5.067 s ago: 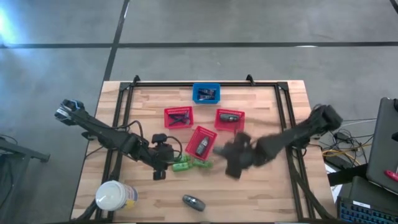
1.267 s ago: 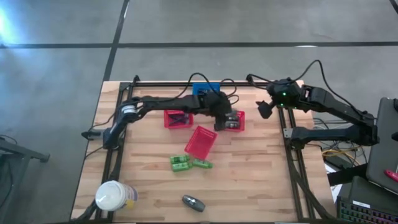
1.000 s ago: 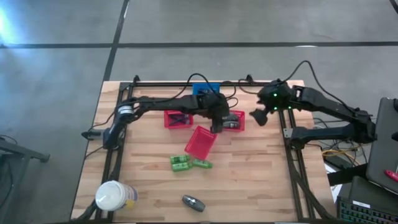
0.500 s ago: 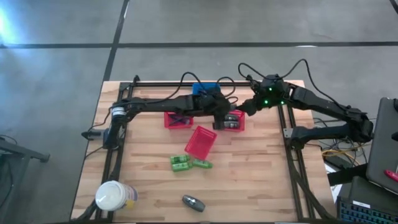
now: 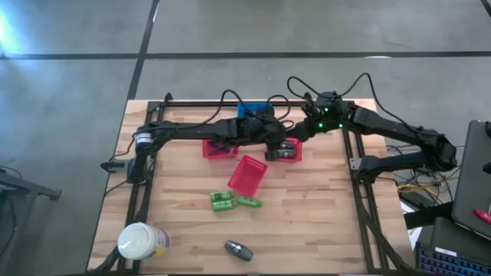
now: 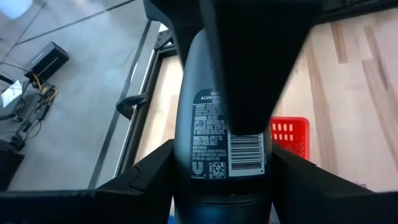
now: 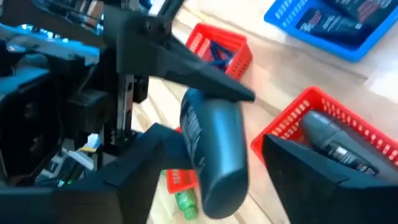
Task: Pick & Place Travel size toiletries
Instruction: Put the black deodorant into the top right red bin
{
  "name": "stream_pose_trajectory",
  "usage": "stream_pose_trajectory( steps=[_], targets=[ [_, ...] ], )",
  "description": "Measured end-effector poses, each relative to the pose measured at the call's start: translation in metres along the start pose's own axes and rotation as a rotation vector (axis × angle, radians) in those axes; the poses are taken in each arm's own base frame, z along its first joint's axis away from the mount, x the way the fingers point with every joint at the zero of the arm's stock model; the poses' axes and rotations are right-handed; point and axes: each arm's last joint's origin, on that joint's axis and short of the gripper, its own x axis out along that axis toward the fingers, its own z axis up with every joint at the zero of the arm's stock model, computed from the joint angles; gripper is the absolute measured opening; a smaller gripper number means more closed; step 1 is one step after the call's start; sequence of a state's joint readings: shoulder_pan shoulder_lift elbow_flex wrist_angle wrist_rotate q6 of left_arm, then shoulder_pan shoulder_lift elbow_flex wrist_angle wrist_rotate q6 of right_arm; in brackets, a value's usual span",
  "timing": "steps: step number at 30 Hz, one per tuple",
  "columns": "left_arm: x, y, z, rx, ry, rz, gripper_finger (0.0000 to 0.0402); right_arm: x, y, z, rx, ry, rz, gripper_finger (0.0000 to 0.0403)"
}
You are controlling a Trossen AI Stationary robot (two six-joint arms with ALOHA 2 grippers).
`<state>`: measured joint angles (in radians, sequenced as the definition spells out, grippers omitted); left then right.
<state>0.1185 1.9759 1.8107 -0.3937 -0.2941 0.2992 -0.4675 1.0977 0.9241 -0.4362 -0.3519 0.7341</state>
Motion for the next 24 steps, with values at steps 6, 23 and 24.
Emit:
stream_pose_trajectory(
  steps=[6, 23, 24],
  targets=[
    [0.000, 0.000, 0.000, -0.001, 0.000, 0.009, 0.0212, 0.007, -0.002, 0.000, 0.019, 0.026, -0.002, 0.0193],
    [-0.005, -0.009, -0.024, -0.029, 0.268, 0.002, 0.0341, 0.005, -0.018, -0.009, 0.043, 0.021, -0.236, 0.0087],
    [-0.006, -0.010, -0.029, -0.021, 0.315, -0.006, 0.0346, 0.007, -0.020, -0.011, 0.065, 0.021, -0.238, 0.0090]
  ],
)
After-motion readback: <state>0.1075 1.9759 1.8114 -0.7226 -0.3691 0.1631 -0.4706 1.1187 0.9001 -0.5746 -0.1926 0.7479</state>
